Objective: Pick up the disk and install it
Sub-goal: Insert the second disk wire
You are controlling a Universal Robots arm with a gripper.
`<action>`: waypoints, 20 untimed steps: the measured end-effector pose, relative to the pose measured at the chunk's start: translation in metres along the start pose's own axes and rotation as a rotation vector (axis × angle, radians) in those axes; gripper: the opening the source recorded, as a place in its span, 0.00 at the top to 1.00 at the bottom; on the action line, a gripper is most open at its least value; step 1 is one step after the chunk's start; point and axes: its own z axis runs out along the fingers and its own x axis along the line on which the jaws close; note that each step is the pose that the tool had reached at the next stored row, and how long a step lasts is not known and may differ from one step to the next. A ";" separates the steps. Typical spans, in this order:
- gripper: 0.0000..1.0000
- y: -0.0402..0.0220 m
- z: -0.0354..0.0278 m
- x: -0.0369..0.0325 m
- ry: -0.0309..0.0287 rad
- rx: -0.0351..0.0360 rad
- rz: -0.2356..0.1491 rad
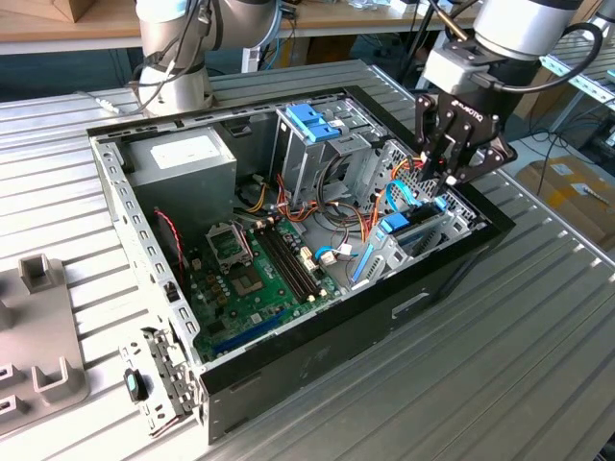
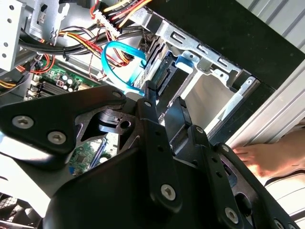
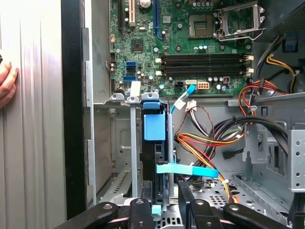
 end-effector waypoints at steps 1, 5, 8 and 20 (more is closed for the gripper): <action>0.64 -0.0006 0.0000 -0.0002 -0.0005 0.0002 -0.005; 0.64 -0.0037 0.0000 -0.0021 -0.0008 0.0011 -0.021; 0.64 -0.0078 -0.0001 -0.0038 -0.0007 0.0016 -0.031; 0.64 -0.0232 -0.0002 -0.0153 -0.0009 0.0034 -0.065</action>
